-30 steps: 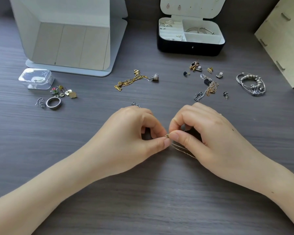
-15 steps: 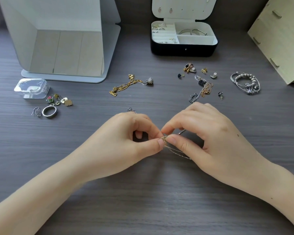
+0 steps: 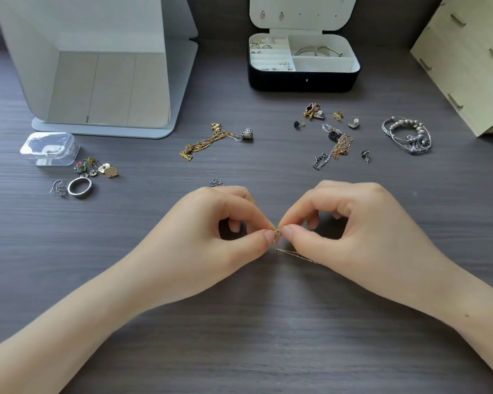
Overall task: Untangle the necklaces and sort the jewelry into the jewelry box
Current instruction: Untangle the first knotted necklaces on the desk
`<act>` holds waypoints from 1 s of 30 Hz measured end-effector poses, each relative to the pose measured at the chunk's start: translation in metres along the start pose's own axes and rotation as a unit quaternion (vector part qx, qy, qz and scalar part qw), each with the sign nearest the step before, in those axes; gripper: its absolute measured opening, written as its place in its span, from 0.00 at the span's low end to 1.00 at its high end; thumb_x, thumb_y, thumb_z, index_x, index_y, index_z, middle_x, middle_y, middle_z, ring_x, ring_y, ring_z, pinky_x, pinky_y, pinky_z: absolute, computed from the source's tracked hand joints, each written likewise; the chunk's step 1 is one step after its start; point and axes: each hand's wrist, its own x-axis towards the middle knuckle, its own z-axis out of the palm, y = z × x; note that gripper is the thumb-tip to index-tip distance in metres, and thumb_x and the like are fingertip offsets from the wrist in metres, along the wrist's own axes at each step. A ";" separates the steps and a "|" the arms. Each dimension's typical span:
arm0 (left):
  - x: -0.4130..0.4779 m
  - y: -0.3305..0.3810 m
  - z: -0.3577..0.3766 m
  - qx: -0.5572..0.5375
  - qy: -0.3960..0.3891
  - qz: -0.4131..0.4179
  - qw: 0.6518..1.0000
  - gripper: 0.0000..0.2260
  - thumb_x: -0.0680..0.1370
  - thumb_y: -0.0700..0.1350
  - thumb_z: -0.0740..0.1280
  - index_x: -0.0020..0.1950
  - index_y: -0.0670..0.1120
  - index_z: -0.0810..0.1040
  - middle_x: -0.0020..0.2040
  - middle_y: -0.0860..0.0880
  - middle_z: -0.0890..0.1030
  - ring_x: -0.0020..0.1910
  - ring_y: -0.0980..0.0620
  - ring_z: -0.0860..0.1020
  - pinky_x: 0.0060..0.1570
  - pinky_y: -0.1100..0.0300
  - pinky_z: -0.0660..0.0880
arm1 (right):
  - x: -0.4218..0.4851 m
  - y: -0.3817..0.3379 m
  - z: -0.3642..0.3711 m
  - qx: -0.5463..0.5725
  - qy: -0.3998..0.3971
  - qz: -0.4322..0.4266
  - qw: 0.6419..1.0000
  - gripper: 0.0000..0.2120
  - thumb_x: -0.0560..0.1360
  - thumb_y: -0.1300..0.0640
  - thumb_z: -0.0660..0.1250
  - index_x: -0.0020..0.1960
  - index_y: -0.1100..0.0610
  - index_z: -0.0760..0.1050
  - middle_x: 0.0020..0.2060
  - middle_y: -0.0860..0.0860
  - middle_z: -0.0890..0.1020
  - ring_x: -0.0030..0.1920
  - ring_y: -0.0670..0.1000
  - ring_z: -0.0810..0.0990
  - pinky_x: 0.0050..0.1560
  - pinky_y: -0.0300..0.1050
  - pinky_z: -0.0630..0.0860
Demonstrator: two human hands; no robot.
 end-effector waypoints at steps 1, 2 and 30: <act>0.000 0.000 0.000 -0.003 0.001 0.005 1.000 0.06 0.69 0.56 0.66 0.40 0.58 0.82 0.36 0.55 0.77 0.39 0.54 0.73 0.40 0.62 0.70 | 0.000 0.001 0.000 -0.004 -0.002 0.004 1.000 0.03 0.65 0.51 0.67 0.34 0.45 0.80 0.28 0.41 0.74 0.37 0.43 0.75 0.38 0.30 0.67; 0.000 0.000 0.000 -0.003 -0.001 0.010 1.000 0.07 0.69 0.56 0.66 0.40 0.57 0.82 0.36 0.55 0.76 0.38 0.54 0.73 0.40 0.63 0.69 | 0.000 0.001 -0.001 -0.009 -0.004 0.005 1.000 0.03 0.65 0.51 0.67 0.34 0.45 0.80 0.27 0.42 0.74 0.37 0.44 0.75 0.38 0.30 0.67; -0.001 0.005 0.001 0.009 0.014 0.003 1.000 0.05 0.68 0.49 0.69 0.34 0.52 0.83 0.33 0.56 0.76 0.36 0.54 0.74 0.36 0.69 0.67 | 0.004 -0.004 -0.005 0.224 -0.030 0.119 0.967 0.04 0.64 0.55 0.67 0.34 0.54 0.79 0.30 0.60 0.79 0.28 0.46 0.70 0.29 0.36 0.67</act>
